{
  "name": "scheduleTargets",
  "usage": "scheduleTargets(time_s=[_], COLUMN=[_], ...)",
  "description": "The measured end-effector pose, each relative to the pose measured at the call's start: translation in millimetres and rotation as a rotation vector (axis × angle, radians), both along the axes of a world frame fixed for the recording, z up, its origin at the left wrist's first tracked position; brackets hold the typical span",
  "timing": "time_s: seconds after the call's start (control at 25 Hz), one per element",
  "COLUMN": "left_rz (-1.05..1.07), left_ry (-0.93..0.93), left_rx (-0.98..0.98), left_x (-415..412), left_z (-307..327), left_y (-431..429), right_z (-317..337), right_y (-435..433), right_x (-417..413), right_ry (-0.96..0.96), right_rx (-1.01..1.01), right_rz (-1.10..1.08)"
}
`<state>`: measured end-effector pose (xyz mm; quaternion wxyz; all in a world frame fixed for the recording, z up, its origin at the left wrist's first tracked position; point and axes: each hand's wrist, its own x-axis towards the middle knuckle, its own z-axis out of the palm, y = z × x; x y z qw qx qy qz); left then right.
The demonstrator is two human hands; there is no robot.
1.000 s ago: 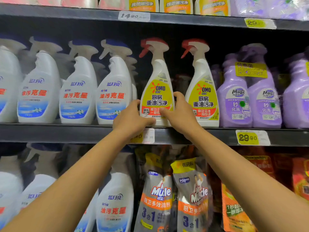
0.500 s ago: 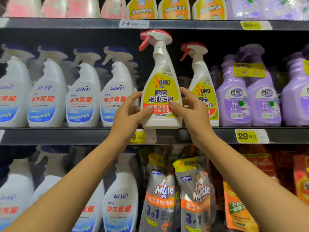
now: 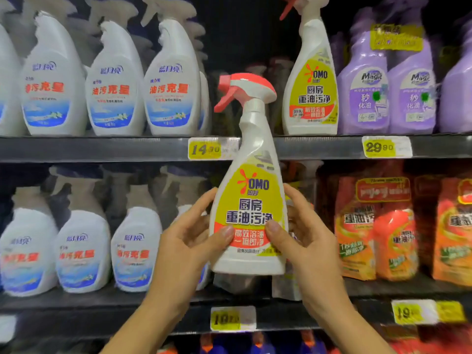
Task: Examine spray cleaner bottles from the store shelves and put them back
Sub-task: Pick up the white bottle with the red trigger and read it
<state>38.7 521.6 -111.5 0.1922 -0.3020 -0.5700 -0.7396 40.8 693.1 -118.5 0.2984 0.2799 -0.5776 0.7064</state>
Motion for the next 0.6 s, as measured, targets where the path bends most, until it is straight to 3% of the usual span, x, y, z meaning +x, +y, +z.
scheduleTargets(time_s=[0.24,0.44,0.6], left_rz=[-0.006,0.075,0.057], left_ry=[-0.205,-0.186,-0.208], left_rx=[0.038,-0.168,-0.091], left_x=[33,60,68], left_z=[-79,-107,-114], left_y=[2,14,18], right_z=[-74,-109,-107], right_y=[2,3,7], right_x=[31,49,57], right_ry=[-0.197,-0.289,-0.305], right_rx=[-0.075,-0.104,-0.062], right_rz=[0.133,0.116,0.116])
